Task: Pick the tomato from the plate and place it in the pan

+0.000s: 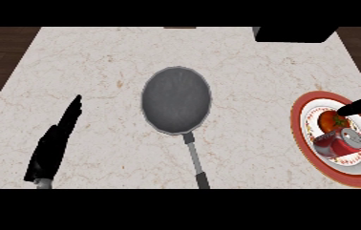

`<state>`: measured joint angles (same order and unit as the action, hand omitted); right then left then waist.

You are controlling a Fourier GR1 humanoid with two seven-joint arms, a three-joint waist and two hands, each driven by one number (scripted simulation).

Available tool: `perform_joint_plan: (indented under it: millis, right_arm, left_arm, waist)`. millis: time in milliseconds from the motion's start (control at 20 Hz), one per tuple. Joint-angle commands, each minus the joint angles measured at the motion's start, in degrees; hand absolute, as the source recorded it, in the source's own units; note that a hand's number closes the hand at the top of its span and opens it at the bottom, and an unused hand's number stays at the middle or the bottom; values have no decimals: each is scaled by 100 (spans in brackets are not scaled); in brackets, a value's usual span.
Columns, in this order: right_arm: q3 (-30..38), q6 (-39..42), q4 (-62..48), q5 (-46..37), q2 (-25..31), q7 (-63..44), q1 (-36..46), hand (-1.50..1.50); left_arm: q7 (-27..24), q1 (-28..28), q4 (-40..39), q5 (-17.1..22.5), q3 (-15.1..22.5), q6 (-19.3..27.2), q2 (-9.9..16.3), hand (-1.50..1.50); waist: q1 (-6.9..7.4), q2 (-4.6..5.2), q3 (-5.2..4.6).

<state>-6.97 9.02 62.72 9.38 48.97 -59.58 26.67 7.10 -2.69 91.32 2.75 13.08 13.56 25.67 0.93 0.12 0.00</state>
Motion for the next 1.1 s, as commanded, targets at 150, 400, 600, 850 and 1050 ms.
perform_joint_plan:
  millis: [150,400,600,850,1050]
  right_arm:
    - [-150,414,-1012,-347,-512,-163,621,-150]
    - [-180,767,-1074,-254,-362,-503,600,-150]
    - [-258,556,-1210,-537,-691,-516,649,-150]
    - [-162,503,-942,-523,-802,-609,313,-150]
    - [-41,849,-1402,-575,-726,-454,548,-150]
  left_arm:
    - [-62,-81,-100,-155,-80,-105,-179,0]
    - [88,174,-114,269,-650,-589,201,0]
    - [-147,221,-386,-274,-294,-273,-325,0]
    - [50,-119,33,-307,-413,-364,-287,0]
    - [121,-32,8,-416,-375,-376,-459,0]
  waist:
    - [21,9,2]
    - [-32,0,-1]
    - [-59,1,-2]
    - [-80,-19,-1]
    - [-51,-9,0]
